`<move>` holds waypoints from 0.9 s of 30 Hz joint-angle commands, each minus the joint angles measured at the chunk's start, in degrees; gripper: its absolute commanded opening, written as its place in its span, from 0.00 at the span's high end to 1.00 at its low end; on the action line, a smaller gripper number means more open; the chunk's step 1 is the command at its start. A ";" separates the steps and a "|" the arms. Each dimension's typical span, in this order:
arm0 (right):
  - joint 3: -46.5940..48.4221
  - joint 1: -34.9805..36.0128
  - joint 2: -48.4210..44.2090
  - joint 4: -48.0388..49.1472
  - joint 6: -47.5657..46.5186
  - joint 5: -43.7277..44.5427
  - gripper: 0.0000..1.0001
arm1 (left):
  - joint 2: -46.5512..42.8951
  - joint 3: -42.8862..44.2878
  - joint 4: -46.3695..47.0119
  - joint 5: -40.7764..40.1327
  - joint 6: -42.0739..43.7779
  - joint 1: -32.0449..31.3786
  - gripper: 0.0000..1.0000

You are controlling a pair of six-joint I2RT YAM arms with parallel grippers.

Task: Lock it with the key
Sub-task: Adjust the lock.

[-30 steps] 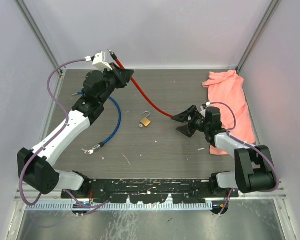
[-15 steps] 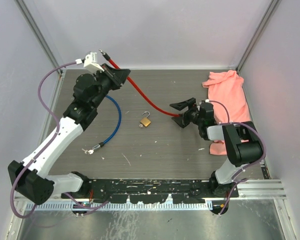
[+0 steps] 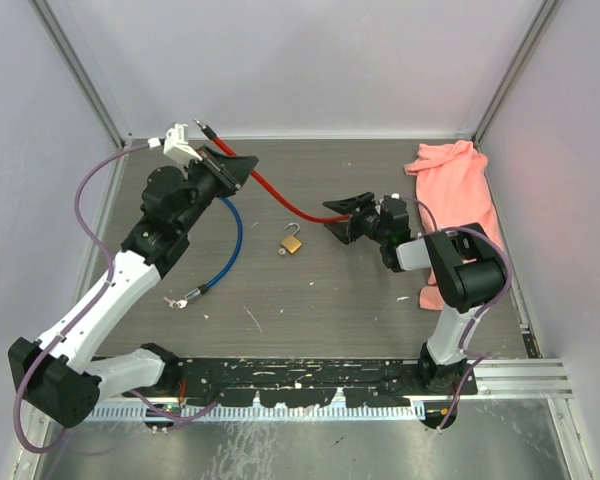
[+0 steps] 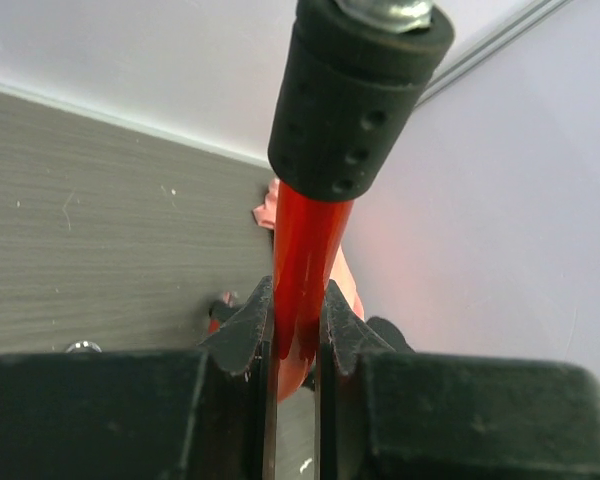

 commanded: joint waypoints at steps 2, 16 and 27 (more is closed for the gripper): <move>5.06 1.30 0.78 7.90 4.61 0.92 0.40 | -3.01 -2.89 5.61 4.58 -3.57 0.28 1.00; 11.31 -0.80 -3.12 2.23 -18.37 -2.99 0.99 | -4.06 -8.31 -3.90 16.03 5.48 0.26 1.00; 5.46 -0.51 -23.97 -3.57 -68.34 -17.34 0.99 | 0.08 -5.53 -14.65 30.33 32.02 0.22 1.00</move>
